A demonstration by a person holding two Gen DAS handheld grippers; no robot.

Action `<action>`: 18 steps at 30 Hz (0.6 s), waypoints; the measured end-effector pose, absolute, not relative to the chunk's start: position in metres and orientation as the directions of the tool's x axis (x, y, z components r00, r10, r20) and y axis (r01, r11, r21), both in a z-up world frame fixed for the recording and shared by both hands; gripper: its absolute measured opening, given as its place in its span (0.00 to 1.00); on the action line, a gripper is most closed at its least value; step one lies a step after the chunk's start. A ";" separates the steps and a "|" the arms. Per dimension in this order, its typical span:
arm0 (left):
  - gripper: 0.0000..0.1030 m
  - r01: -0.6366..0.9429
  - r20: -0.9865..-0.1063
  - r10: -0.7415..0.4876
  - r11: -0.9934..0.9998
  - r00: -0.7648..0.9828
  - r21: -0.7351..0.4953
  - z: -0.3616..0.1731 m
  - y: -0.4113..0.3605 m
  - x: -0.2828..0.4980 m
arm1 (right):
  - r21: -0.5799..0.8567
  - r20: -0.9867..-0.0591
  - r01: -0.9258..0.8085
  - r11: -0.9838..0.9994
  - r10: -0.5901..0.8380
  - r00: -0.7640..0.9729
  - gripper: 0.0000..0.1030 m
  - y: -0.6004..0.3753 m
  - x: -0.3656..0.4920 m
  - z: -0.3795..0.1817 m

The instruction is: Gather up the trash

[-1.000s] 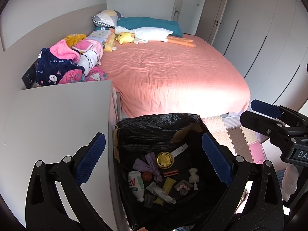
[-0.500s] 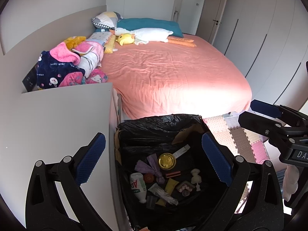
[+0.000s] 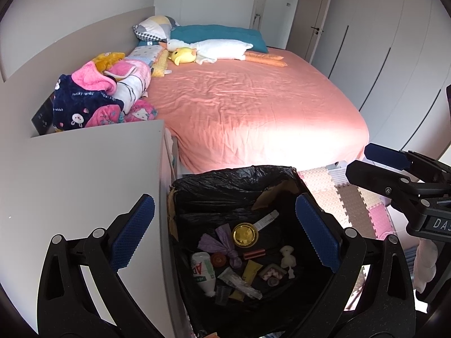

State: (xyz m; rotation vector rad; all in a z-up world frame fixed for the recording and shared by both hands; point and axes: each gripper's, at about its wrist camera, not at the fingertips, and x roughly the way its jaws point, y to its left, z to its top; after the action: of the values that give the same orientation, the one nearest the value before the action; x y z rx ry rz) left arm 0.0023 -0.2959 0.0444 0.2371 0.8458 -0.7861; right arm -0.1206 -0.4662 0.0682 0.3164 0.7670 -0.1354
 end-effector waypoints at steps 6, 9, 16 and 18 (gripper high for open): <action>0.94 0.704 -0.752 -0.526 0.700 0.396 -0.119 0.043 -0.297 0.003 | 0.231 -0.701 0.234 0.944 -0.005 0.713 0.70 -0.468 -0.120 0.067; 0.94 0.707 -0.752 -0.534 0.695 0.388 -0.129 0.043 -0.297 0.003 | 0.232 -0.702 0.235 0.944 -0.004 0.712 0.70 -0.468 -0.120 0.067; 0.94 0.714 -0.752 -0.532 0.690 0.389 -0.119 0.042 -0.300 0.002 | 0.232 -0.703 0.236 0.944 -0.005 0.711 0.70 -0.469 -0.120 0.066; 0.94 0.707 -0.746 -0.534 0.697 0.397 -0.122 0.042 -0.298 0.003 | 0.231 -0.703 0.236 0.944 -0.005 0.711 0.70 -0.470 -0.120 0.065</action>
State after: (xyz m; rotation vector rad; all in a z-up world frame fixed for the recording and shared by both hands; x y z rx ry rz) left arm 0.0032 -0.2979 0.0420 0.2285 0.8526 -0.7944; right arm -0.1196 -0.4700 0.0651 0.3170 0.7712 -0.1361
